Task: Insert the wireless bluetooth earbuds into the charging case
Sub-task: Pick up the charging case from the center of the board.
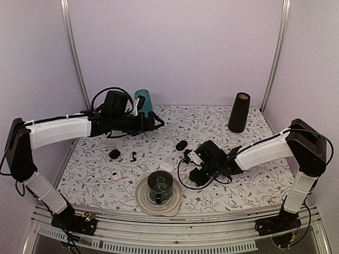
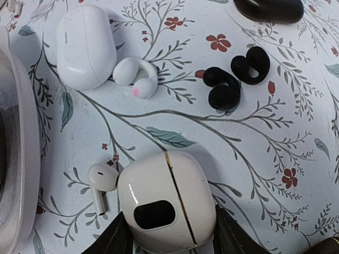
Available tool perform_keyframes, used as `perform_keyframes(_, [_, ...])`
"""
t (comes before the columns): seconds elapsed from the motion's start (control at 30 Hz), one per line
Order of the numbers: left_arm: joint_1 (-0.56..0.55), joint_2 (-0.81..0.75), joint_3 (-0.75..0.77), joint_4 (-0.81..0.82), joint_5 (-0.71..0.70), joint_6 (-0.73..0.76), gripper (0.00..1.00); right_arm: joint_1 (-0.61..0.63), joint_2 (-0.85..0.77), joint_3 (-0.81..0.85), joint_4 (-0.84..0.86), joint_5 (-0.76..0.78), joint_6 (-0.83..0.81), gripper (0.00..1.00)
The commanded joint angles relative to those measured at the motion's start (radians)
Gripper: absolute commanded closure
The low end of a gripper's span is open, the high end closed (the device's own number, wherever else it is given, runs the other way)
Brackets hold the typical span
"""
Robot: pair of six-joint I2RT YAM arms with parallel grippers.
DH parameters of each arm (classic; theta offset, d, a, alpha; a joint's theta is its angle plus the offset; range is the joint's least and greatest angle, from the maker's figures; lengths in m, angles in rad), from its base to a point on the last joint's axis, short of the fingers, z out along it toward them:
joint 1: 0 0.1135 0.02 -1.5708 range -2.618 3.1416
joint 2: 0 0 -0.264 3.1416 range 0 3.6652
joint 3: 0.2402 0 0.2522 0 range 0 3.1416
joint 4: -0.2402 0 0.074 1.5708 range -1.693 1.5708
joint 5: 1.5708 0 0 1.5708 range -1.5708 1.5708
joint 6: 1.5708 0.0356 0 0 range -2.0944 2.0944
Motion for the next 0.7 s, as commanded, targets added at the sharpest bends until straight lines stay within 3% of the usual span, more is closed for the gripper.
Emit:
perform_keyframes(0.0, [0.020, 0.026, -0.017, 0.030, 0.057, -0.013, 0.04, 0.006, 0.026, 0.006, 0.017, 0.019, 0.002, 0.52])
perform_keyframes(0.2, [0.042, 0.043, -0.019, 0.021, 0.115, -0.001, 0.05, -0.004, 0.023, 0.016, 0.041, 0.023, 0.011, 0.63])
perform_keyframes(0.67, [0.058, 0.132, -0.014, 0.064, 0.288, -0.011, 0.14, -0.038, -0.075, 0.042, 0.114, 0.070, 0.015, 0.65])
